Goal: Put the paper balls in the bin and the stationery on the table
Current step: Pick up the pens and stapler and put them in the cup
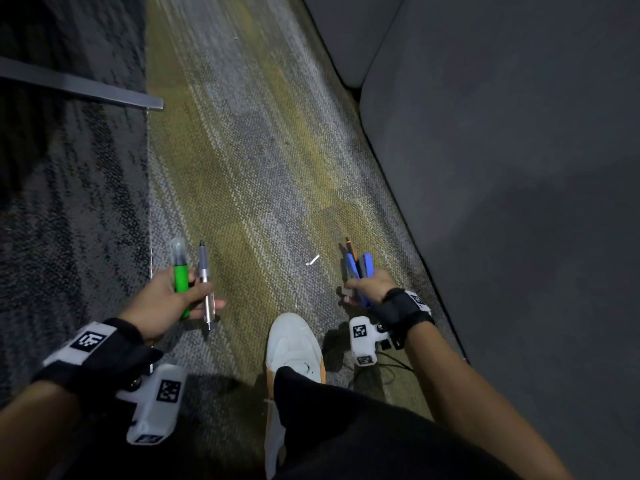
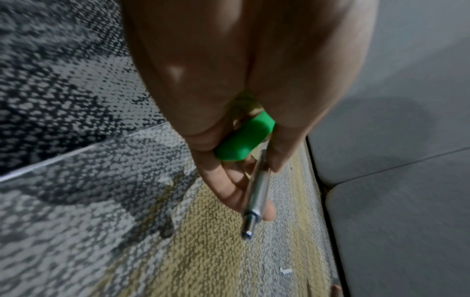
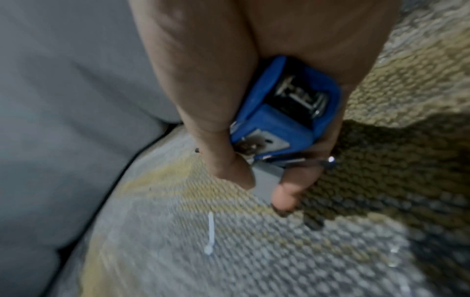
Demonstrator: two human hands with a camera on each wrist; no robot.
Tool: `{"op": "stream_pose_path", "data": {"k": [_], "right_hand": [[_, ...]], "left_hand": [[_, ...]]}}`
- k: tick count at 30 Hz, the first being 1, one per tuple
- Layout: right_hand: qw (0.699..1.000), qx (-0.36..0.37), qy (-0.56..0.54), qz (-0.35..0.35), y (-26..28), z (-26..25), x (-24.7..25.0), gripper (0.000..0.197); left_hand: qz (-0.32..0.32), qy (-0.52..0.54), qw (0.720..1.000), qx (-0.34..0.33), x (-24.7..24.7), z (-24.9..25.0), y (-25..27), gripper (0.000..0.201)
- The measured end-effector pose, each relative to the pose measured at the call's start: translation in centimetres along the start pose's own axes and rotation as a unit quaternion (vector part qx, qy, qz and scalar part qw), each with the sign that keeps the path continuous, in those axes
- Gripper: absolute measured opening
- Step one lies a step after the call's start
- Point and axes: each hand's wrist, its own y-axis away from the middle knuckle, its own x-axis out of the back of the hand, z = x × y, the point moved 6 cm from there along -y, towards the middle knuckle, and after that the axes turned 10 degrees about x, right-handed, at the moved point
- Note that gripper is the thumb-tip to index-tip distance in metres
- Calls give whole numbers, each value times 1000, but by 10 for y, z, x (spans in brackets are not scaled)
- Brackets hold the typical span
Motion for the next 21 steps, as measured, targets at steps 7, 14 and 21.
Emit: {"op": "stream_pose_path", "data": {"k": [7,14,21], "right_hand": [[961,9,-233,-147,25,-31,7,39],[952,1,-211,-221,88,-140,16,39],[971,-45,-68,-225,143,-204,37,55]], "left_hand": [[36,-71,997,-2,18,26,3,28],[113,-282,952,30,83,150,92,19],[148,-499,830,201,124,187,201,17]]}}
